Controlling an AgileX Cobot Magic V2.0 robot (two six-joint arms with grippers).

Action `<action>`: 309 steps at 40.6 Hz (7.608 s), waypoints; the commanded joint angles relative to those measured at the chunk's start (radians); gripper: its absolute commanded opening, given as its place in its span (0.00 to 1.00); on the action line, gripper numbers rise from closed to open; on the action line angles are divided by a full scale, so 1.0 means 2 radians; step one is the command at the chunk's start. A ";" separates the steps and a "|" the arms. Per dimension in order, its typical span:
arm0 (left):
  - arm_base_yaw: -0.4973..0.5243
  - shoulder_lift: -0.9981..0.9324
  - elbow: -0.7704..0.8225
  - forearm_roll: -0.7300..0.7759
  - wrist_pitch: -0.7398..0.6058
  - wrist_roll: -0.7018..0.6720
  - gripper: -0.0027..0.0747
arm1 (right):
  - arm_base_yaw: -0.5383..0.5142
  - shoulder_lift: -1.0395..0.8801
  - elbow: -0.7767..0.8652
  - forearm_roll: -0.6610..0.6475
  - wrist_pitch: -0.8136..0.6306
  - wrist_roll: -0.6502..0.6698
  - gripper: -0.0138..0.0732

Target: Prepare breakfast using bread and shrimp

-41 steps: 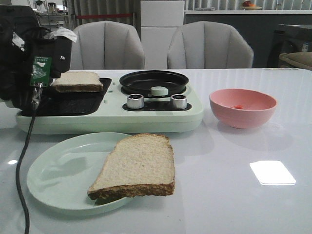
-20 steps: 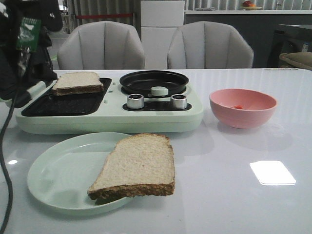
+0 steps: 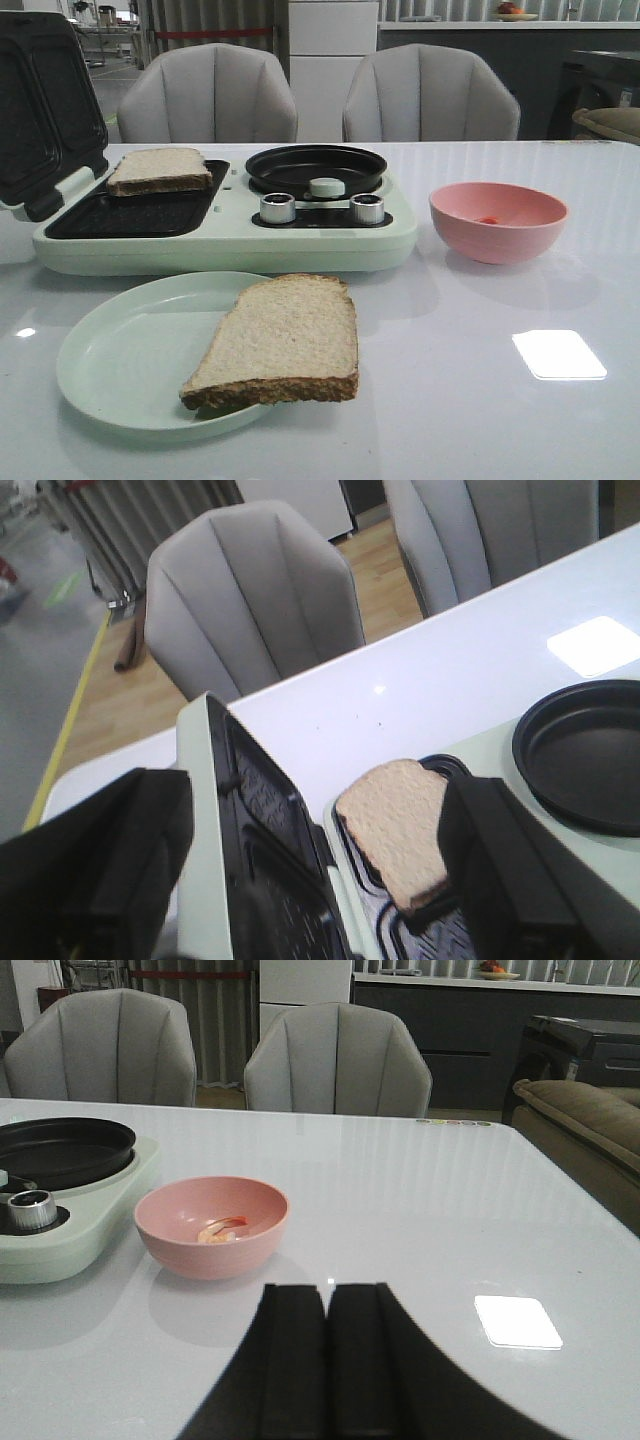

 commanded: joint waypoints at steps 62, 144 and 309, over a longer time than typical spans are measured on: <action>-0.060 -0.582 0.367 -0.149 0.033 -0.008 0.76 | -0.003 -0.005 -0.004 -0.002 -0.121 -0.001 0.13; -0.060 -0.582 0.367 -0.149 0.044 -0.008 0.76 | 0.073 0.449 -0.336 0.030 0.125 -0.001 0.15; -0.060 -0.582 0.367 -0.149 0.044 -0.008 0.76 | 0.230 1.101 -0.892 0.900 0.278 -0.527 0.45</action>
